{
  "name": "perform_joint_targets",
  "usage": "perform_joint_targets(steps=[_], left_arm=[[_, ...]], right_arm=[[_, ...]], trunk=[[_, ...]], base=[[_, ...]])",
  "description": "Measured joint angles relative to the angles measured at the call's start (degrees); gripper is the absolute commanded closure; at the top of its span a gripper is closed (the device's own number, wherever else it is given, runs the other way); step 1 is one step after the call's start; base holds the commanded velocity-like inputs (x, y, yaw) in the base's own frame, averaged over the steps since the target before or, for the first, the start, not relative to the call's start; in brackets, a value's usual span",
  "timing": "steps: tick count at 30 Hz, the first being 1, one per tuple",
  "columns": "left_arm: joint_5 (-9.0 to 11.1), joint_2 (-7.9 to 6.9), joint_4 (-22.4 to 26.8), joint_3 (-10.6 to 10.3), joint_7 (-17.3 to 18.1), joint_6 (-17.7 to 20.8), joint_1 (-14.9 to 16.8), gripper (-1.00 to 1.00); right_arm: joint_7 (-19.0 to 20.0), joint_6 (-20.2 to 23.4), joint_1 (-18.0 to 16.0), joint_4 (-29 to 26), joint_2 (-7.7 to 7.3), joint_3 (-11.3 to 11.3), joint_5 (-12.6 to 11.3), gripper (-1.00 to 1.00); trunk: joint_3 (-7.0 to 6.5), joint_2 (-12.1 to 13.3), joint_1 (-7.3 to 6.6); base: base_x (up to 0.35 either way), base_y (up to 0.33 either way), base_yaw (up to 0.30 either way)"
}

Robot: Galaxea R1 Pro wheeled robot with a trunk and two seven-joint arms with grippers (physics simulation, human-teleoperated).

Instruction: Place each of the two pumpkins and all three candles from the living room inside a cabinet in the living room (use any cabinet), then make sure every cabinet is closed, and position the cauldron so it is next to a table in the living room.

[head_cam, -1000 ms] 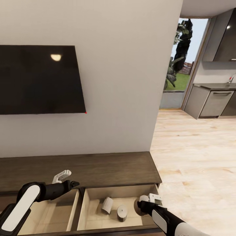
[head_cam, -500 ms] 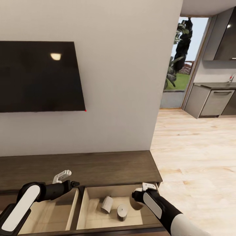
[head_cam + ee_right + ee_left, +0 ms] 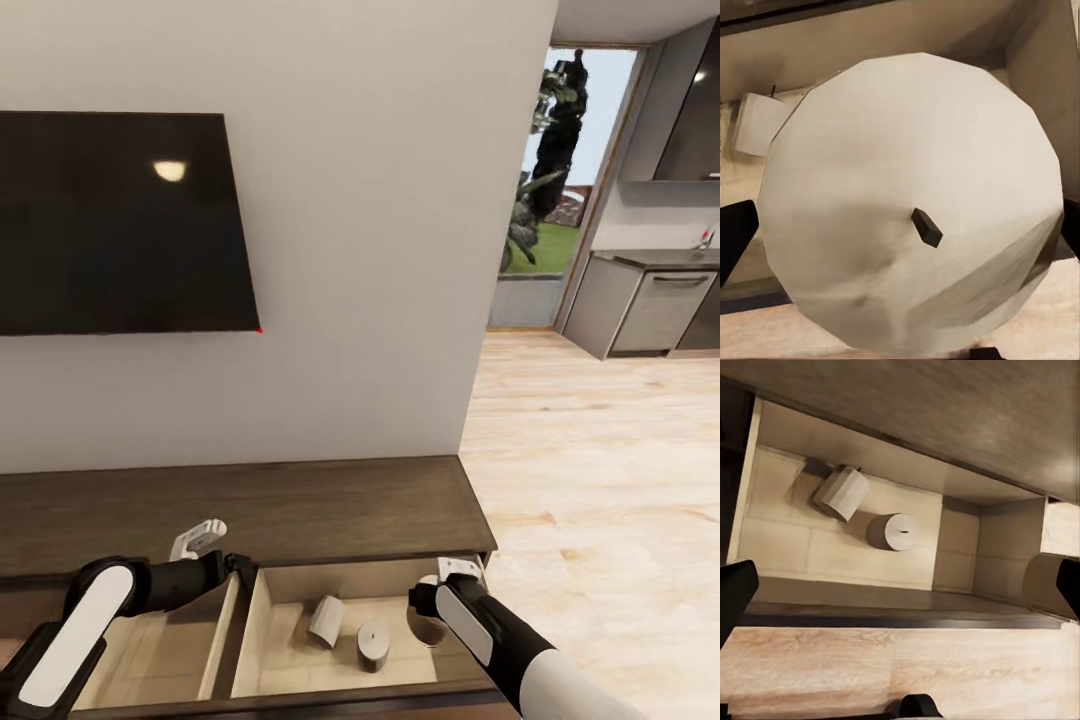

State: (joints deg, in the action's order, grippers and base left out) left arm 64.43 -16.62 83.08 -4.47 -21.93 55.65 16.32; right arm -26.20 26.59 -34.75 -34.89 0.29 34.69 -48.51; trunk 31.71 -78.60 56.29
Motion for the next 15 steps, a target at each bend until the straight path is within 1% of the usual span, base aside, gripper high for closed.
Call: perform_joint_targets(steps=[2, 5, 8, 9, 10, 12, 15], left_arm=[[-0.7, 0.57, 0.1, 0.0, -1.5, -0.1, 0.0, -1.00], [-1.1, 2.79, 0.1, 0.0, -5.7, -0.2, 0.0, -1.00], [-1.2, 5.29, 0.2, -0.4, -8.9, -0.4, 0.0, -1.00], [-1.2, 6.48, 0.2, -0.7, -10.1, -0.4, 0.0, -1.00], [-1.3, 7.06, 0.2, -0.8, -10.9, -0.4, 0.1, -1.00], [-1.3, 7.76, 0.2, -1.0, -12.1, -0.6, 0.0, -1.00], [-1.4, 8.04, 0.2, -1.0, -12.7, -0.7, 0.0, -1.00]], right_arm=[[0.0, -1.1, 0.0, 0.0, -0.03, 0.1, 0.0, 1.00], [-0.2, -1.9, 0.0, 0.1, -0.04, 0.2, 0.0, 1.00], [-0.3, -2.1, 0.0, 0.1, -0.01, 0.2, 0.0, 1.00], [-0.3, -2.1, 0.0, 0.1, 0.00, 0.2, 0.0, 1.00], [-0.4, -2.1, 0.0, 0.1, 0.01, 0.2, 0.0, 1.00], [-0.4, -2.1, 0.0, 0.1, 0.01, 0.3, 0.0, 1.00], [-0.4, -2.2, 0.0, 0.1, 0.05, 0.3, -0.1, 1.00]], trunk=[[0.36, -0.8, 0.44], [0.90, -2.0, 1.10], [1.44, -3.2, 1.76], [1.62, -3.6, 1.98], [1.80, -4.0, 2.20], [2.16, -4.8, 2.64], [2.70, -6.0, 3.30]], base=[[0.000, 0.000, 0.000], [0.000, 0.000, 0.000], [0.000, 0.000, 0.000], [0.000, 0.000, 0.000], [0.000, 0.000, 0.000], [0.000, 0.000, 0.000], [0.000, 0.000, 0.000]])
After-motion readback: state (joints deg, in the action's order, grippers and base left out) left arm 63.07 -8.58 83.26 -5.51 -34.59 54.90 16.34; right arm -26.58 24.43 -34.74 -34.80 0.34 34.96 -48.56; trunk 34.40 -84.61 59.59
